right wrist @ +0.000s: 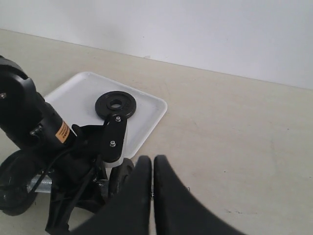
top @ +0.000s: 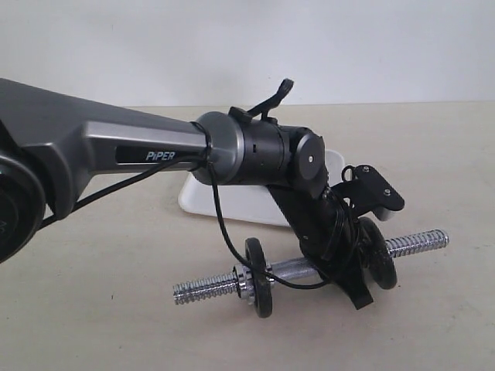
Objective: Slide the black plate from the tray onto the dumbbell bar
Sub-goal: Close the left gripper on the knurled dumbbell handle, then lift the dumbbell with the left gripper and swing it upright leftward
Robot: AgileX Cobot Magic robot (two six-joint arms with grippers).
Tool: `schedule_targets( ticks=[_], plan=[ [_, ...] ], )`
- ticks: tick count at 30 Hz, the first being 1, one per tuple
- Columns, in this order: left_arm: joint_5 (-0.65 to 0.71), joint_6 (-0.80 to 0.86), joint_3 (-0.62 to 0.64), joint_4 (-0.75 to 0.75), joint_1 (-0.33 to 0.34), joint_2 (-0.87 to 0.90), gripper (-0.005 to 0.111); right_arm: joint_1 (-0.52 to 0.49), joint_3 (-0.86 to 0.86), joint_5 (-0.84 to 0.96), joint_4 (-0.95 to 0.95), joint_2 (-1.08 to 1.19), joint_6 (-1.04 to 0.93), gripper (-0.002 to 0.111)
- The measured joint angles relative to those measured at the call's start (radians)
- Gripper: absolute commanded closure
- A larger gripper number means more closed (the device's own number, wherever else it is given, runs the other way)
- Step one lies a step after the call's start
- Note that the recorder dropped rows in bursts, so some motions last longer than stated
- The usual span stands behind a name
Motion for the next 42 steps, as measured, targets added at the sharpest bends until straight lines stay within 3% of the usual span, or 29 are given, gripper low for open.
schedule_targets(
  ticks=[10, 29, 42],
  plan=[
    [-0.079, 0.218, 0.023, -0.292, 0.006, -0.001, 0.102, 0.000, 0.000, 0.000, 0.000, 0.000, 0.000, 0.109],
    [-0.172, 0.279, 0.197, -0.283, 0.008, -0.136, 0.102, 0.000, 0.000, 0.011, 0.000, 0.000, 0.000, 0.109],
    [-0.391, 0.364, 0.351, -0.369, 0.020, -0.258, 0.102, 0.000, 0.000, 0.017, 0.002, 0.000, 0.000, 0.109]
  ],
)
